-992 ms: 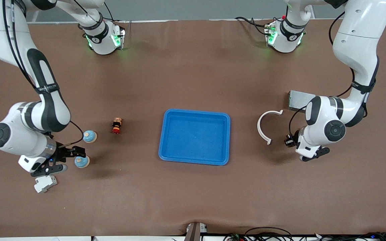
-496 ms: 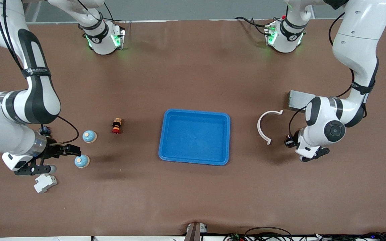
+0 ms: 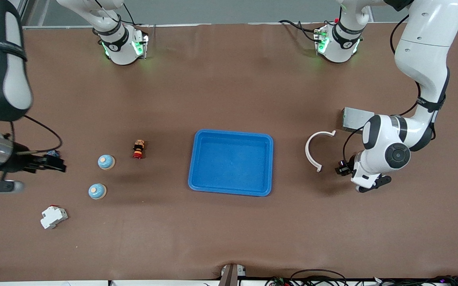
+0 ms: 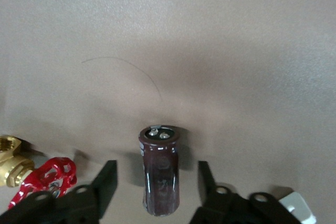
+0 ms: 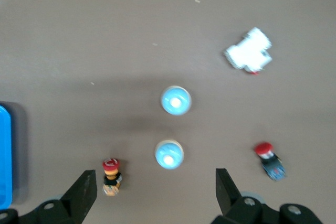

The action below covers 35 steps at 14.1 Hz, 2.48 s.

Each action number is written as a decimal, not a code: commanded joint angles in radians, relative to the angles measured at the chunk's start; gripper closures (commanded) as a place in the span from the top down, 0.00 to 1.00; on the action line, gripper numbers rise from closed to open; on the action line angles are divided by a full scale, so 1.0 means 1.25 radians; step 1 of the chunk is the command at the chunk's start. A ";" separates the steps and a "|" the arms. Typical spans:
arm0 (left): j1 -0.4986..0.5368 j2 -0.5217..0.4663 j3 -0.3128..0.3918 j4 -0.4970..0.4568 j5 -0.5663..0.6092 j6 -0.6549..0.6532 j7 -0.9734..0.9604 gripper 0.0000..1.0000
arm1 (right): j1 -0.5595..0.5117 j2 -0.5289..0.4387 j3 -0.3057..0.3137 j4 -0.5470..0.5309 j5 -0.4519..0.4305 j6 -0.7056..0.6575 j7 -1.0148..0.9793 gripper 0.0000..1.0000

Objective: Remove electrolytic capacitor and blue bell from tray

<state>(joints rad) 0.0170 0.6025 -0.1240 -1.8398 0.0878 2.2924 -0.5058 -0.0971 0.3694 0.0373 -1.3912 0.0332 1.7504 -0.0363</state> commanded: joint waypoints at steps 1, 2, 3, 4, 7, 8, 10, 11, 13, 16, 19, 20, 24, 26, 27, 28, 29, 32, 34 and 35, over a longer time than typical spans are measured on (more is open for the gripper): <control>0.008 -0.045 0.000 -0.002 0.019 -0.032 -0.004 1.00 | -0.016 -0.029 0.006 0.016 -0.029 -0.030 0.006 1.00; 0.013 -0.061 0.000 -0.002 0.019 -0.060 0.001 1.00 | -0.017 -0.052 0.007 0.015 -0.029 -0.034 0.006 1.00; 0.024 -0.077 0.000 -0.002 0.019 -0.087 0.008 1.00 | -0.016 -0.071 0.008 0.013 -0.028 -0.067 0.014 1.00; 0.040 -0.098 0.000 -0.003 0.016 -0.111 0.017 1.00 | -0.014 -0.088 0.009 0.013 -0.022 -0.094 0.019 1.00; 0.101 -0.164 -0.001 -0.004 0.007 -0.216 0.166 1.00 | 0.003 -0.163 0.009 -0.022 -0.018 -0.112 0.085 1.00; 0.128 -0.185 -0.003 -0.009 -0.009 -0.247 0.237 1.00 | 0.002 -0.178 0.009 -0.036 -0.018 -0.114 0.090 1.00; 0.174 -0.230 -0.004 -0.011 -0.037 -0.314 0.362 1.00 | -0.002 -0.209 0.011 -0.063 -0.018 -0.118 0.092 1.00; 0.190 -0.249 -0.004 -0.012 -0.038 -0.339 0.398 1.00 | -0.002 -0.229 0.011 -0.075 -0.017 -0.122 0.092 1.00; 0.197 -0.283 -0.004 -0.011 -0.038 -0.378 0.433 1.00 | 0.004 -0.267 0.012 -0.102 -0.018 -0.124 0.090 1.00; 0.195 -0.322 -0.004 0.009 -0.076 -0.425 0.429 1.00 | 0.015 -0.286 0.006 -0.110 -0.018 -0.142 0.090 1.00; 0.186 -0.303 -0.004 0.172 -0.091 -0.585 0.421 1.00 | 0.041 -0.292 -0.009 -0.111 -0.018 -0.150 0.090 1.00; 0.184 -0.298 -0.004 0.212 -0.108 -0.625 0.405 1.00 | 0.069 -0.291 -0.043 -0.108 -0.018 -0.166 0.090 1.00; 0.184 -0.329 -0.076 0.265 -0.079 -0.641 0.279 1.00 | 0.085 -0.291 -0.064 -0.104 -0.017 -0.185 0.078 1.00; 0.184 -0.336 -0.129 0.292 -0.053 -0.641 0.270 1.00 | 0.085 -0.292 -0.057 -0.103 -0.018 -0.199 0.073 1.00; 0.184 -0.349 -0.138 0.293 -0.053 -0.641 0.268 1.00 | 0.083 -0.292 -0.057 -0.102 -0.019 -0.207 0.068 1.00; 0.184 -0.359 -0.142 0.293 -0.053 -0.641 0.268 1.00 | 0.080 -0.297 -0.057 -0.102 -0.019 -0.217 0.068 1.00; 0.184 -0.362 -0.144 0.294 -0.057 -0.641 0.267 1.00 | 0.079 -0.302 -0.056 -0.102 -0.018 -0.221 0.068 1.00; 0.182 -0.358 -0.144 0.327 -0.063 -0.641 0.270 1.00 | 0.074 -0.313 -0.046 -0.102 -0.018 -0.232 0.068 1.00; 0.180 -0.359 -0.145 0.327 -0.064 -0.640 0.271 1.00 | 0.070 -0.313 -0.042 -0.102 -0.020 -0.219 0.068 1.00; 0.182 -0.359 -0.152 0.328 -0.064 -0.640 0.271 1.00 | 0.072 -0.311 -0.042 -0.102 -0.024 -0.200 0.068 1.00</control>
<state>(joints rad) 0.2395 0.1546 -0.3013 -1.4448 0.0021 1.5082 -0.1760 -0.0001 -0.0009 -0.0262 -1.5027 0.0169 1.4754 0.0547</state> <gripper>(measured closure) 0.000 0.000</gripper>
